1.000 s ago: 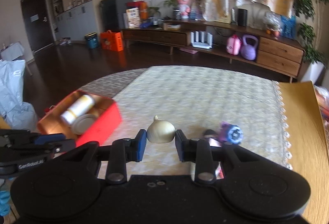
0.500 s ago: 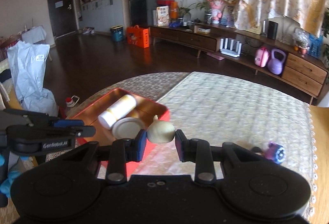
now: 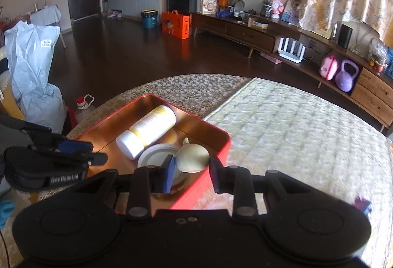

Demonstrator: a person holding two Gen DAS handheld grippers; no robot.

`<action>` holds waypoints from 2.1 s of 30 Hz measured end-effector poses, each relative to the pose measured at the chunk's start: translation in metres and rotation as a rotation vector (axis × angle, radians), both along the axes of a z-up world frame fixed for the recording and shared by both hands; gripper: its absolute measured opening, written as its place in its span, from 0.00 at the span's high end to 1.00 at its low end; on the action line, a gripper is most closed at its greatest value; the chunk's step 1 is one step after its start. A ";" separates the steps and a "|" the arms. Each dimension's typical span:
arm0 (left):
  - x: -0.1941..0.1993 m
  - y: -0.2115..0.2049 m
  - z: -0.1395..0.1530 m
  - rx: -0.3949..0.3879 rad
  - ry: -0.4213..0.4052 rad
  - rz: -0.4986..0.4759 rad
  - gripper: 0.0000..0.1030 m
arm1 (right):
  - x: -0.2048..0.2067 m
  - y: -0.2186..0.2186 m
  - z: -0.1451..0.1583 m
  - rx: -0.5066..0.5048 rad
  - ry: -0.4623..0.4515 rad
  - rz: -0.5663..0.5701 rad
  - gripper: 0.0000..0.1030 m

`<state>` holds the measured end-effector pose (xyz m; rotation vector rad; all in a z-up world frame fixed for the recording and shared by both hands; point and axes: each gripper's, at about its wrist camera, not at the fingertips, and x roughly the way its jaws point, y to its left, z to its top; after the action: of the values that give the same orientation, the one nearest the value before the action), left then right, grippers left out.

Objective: Organize rigid objects
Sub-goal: 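Carry the pawn with the left tool to the red box while the right tool drops the ball inside, then lower the green pawn into the red box and open the left tool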

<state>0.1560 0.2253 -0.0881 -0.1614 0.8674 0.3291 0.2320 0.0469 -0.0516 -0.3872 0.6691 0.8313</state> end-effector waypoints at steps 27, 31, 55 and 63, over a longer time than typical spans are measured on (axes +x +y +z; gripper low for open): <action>0.036 0.008 -0.034 0.059 0.092 -0.032 0.76 | 0.051 0.079 -0.047 -0.118 0.115 0.036 0.71; 0.040 0.006 -0.035 0.092 0.099 -0.040 0.76 | 0.050 0.079 -0.047 -0.116 0.115 0.037 0.71; 0.035 0.000 -0.024 0.062 0.133 -0.045 0.70 | 0.023 0.035 0.001 0.028 0.138 0.042 0.55; 0.021 -0.012 -0.006 0.062 0.079 -0.057 0.42 | 0.005 0.006 0.015 0.081 0.144 0.019 0.38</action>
<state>0.1768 0.2135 -0.0944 -0.0662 0.9374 0.3108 0.2370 0.0531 -0.0371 -0.2626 0.7632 0.9071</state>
